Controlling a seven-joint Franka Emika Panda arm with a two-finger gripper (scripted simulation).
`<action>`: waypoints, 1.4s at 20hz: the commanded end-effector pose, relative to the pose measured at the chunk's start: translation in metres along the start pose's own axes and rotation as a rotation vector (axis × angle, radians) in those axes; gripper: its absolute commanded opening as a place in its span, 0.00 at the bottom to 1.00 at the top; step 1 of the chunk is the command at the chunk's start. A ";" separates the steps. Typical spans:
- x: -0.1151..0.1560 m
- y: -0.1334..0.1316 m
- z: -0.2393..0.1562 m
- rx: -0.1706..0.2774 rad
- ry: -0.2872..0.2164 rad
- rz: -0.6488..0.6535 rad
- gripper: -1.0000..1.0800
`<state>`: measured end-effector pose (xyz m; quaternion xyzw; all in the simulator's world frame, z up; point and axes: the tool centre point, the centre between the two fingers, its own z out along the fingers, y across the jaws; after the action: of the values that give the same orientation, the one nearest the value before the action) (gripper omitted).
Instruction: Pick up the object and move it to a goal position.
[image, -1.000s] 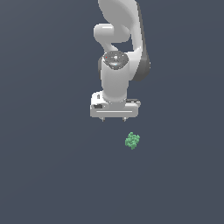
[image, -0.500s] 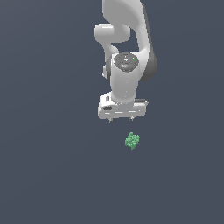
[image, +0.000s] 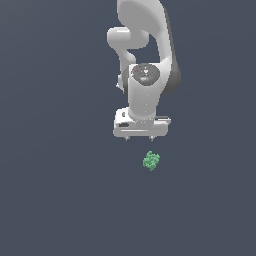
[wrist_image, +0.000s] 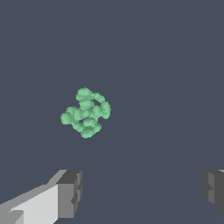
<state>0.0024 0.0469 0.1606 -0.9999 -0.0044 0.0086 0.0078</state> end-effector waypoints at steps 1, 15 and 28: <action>0.003 -0.003 0.003 0.000 0.000 0.032 0.96; 0.026 -0.031 0.032 -0.003 0.008 0.327 0.96; 0.041 -0.055 0.057 -0.009 0.019 0.559 0.96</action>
<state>0.0411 0.1009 0.1054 -0.9651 0.2620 0.0019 0.0013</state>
